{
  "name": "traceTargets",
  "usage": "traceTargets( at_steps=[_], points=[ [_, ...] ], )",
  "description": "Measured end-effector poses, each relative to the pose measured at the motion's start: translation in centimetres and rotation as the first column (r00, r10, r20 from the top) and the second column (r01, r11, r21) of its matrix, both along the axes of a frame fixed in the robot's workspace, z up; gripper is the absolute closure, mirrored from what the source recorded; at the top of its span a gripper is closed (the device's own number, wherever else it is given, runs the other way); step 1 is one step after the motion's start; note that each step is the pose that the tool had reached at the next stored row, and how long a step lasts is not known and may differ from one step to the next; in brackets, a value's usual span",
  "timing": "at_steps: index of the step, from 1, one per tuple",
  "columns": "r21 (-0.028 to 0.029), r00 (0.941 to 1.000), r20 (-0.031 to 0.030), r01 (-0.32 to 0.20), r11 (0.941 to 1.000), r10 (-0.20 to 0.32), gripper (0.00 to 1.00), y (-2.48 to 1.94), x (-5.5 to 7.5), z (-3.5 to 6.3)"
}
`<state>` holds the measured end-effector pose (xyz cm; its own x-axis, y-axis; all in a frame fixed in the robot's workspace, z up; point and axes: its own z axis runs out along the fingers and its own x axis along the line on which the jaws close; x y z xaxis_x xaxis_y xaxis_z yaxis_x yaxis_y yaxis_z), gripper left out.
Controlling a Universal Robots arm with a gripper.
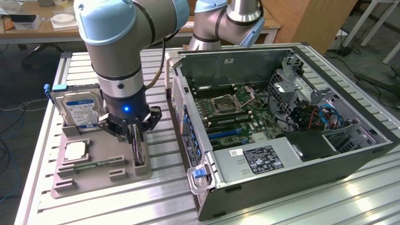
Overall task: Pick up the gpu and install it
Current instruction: 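Pick up the gpu and move the gpu toward the slot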
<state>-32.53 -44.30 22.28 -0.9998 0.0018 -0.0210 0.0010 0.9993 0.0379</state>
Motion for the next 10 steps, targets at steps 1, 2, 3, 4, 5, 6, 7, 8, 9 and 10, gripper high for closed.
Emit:
traceTargets(
  at_steps=[1,2,3,4,5,6,7,8,9,10],
  points=[
    [0.0,1.0,0.0,0.0,1.0,0.0,0.65,0.0,0.0,0.0],
    [0.0,1.0,0.0,0.0,1.0,0.0,0.66,0.0,0.0,0.0],
    [-0.0001,1.0,0.0,0.0,1.0,0.0,0.66,0.0,0.0,0.0],
    [-0.0001,1.0,0.0,0.0,1.0,0.0,0.66,0.0,0.0,0.0],
    [0.0,1.0,0.0,0.0,1.0,0.0,0.73,0.0,0.0,0.0],
    [0.0,1.0,-0.0001,0.0,1.0,0.0,0.73,0.0,0.0,0.0],
    [0.0,1.0,0.0,0.0,1.0,0.0,0.73,0.0,0.0,0.0],
    [0.0,1.0,0.0,0.0,1.0,0.0,0.73,0.0,0.0,0.0],
    [0.0,1.0,0.0,0.0,1.0,0.0,0.73,0.0,0.0,0.0],
    [0.0,1.0,-0.0001,0.0,1.0,0.0,0.73,0.0,0.0,0.0]
  ],
)
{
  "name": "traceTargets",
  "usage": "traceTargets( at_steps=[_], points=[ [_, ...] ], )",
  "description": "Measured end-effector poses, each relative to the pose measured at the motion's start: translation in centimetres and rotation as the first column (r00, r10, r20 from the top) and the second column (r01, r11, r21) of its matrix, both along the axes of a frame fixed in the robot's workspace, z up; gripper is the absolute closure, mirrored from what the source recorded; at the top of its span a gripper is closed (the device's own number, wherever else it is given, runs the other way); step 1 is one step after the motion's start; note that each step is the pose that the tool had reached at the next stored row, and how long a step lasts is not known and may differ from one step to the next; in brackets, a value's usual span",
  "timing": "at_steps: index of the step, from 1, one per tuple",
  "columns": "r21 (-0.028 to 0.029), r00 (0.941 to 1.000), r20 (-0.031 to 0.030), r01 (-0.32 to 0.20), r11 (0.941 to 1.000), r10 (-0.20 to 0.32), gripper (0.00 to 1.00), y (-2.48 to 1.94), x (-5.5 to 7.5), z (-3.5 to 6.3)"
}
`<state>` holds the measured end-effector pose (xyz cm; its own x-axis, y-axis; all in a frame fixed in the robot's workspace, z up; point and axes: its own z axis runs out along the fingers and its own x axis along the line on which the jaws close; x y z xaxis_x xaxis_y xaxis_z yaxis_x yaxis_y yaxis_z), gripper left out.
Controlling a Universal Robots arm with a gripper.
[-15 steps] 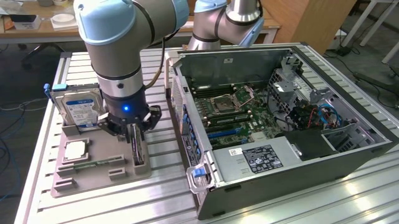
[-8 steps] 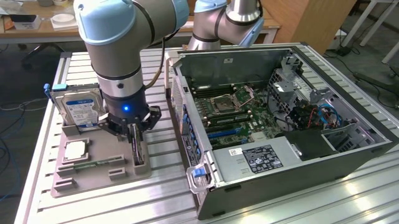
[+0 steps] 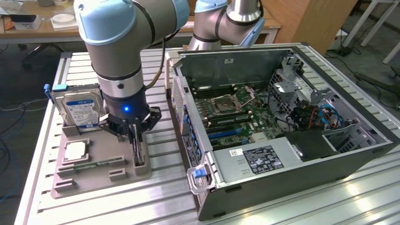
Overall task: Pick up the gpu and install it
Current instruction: 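Pick up the gpu and move the gpu toward the slot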
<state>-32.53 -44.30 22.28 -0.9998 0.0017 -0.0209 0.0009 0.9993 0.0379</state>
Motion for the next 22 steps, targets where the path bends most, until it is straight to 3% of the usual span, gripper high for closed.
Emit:
traceTargets(
  at_steps=[11,22],
  points=[
    [0.0006,1.0,0.0004,0.0,1.0,0.0,0.73,0.01,0.0,0.02],
    [0.0021,1.0,0.0,0.0,1.0,0.0,0.73,0.0,0.0,1.28]
  ],
)
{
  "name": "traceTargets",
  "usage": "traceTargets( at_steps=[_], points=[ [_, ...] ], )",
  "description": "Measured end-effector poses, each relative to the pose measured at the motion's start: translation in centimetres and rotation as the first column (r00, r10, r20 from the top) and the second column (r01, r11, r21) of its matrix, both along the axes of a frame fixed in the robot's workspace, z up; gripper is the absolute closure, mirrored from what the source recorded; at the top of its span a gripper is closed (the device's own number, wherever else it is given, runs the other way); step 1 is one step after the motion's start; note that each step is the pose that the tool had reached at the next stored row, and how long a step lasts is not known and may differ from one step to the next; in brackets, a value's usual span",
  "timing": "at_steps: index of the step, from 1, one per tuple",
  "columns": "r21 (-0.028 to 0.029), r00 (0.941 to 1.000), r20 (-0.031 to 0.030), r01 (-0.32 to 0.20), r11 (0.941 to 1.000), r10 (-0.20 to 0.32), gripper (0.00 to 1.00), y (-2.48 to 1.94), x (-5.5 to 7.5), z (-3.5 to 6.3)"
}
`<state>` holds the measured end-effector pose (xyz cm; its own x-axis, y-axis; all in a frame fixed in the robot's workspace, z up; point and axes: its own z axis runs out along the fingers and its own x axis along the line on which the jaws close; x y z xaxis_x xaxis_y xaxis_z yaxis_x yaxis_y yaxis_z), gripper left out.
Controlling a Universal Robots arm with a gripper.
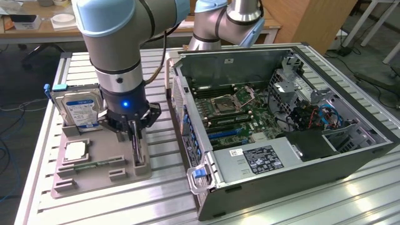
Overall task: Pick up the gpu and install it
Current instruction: 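Pick up the gpu and move the gpu toward the slot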
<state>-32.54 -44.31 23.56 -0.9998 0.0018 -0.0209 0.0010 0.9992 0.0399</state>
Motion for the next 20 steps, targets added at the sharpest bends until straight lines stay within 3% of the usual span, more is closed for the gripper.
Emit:
traceTargets(
  at_steps=[10,20],
  points=[
    [0.0021,1.0,0.0,0.0,1.0,0.0,0.73,0.0,0.0,0.8],
    [0.0111,1.0,0.0001,0.0,0.9999,0.0,0.73,0.0,0.0,1.5]
  ],
)
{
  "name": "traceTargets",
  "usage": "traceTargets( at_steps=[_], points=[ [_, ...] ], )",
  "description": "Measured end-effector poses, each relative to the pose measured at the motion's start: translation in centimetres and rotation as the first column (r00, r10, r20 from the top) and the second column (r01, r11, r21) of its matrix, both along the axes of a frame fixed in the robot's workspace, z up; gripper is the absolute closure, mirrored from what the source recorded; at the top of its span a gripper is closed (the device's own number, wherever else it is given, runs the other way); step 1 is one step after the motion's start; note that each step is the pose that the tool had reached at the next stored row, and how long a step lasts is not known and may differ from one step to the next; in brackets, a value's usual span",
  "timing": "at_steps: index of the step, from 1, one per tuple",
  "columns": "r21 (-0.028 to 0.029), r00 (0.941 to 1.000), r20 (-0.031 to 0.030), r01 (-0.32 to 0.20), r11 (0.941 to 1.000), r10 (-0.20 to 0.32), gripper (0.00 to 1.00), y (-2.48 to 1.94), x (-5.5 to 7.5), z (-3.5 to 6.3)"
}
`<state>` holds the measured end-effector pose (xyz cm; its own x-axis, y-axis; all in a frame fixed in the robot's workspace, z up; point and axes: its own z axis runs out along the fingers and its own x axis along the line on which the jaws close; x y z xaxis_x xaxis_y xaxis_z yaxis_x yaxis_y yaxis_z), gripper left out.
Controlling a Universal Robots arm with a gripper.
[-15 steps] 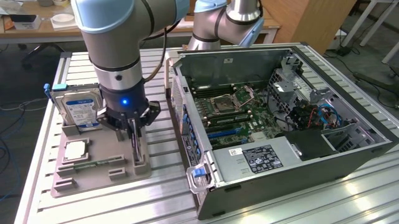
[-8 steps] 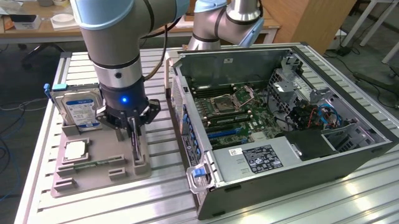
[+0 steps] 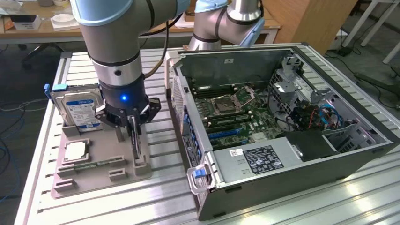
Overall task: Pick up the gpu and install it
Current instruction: 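Pick up the gpu and move the gpu toward the slot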
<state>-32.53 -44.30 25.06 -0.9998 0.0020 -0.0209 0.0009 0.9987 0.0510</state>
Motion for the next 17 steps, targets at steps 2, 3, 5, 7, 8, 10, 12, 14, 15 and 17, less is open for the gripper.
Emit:
traceTargets(
  at_steps=[2,3,5,7,8,10,12,14,15,17],
  points=[
    [0.0032,1.0,0.0,0.0,1.0,0.0,0.73,0.0,0.0,0.12],
    [0.005,1.0,0.0,0.0,1.0,0.0,0.73,0.0,0.0,0.19],
    [0.0085,1.0,0.0,0.0,1.0,0.0,0.73,0.0,0.0,0.32],
    [0.0108,1.0,0.0,0.0,0.9999,0.0,0.73,0.0,0.0,0.46],
    [0.0118,1.0,0.0,0.0,0.9999,0.0,0.73,0.0,0.0,0.52],
    [0.0135,1.0,0.0,0.0,0.9999,0.0,0.73,0.0,0.0,0.67],
    [0.0164,1.0,0.0,0.0,0.9999,0.0,0.73,0.0,0.0,0.82],
    [0.0182,1.0,0.0,0.0,0.9998,0.0,0.73,0.0,0.0,0.94],
    [0.0192,1.0,0.0001,0.0,0.9998,0.0,0.73,0.0,0.0,1.0],
    [0.0205,1.0,0.0,0.0,0.9998,0.0,0.73,0.0,0.0,1.11]
  ],
)
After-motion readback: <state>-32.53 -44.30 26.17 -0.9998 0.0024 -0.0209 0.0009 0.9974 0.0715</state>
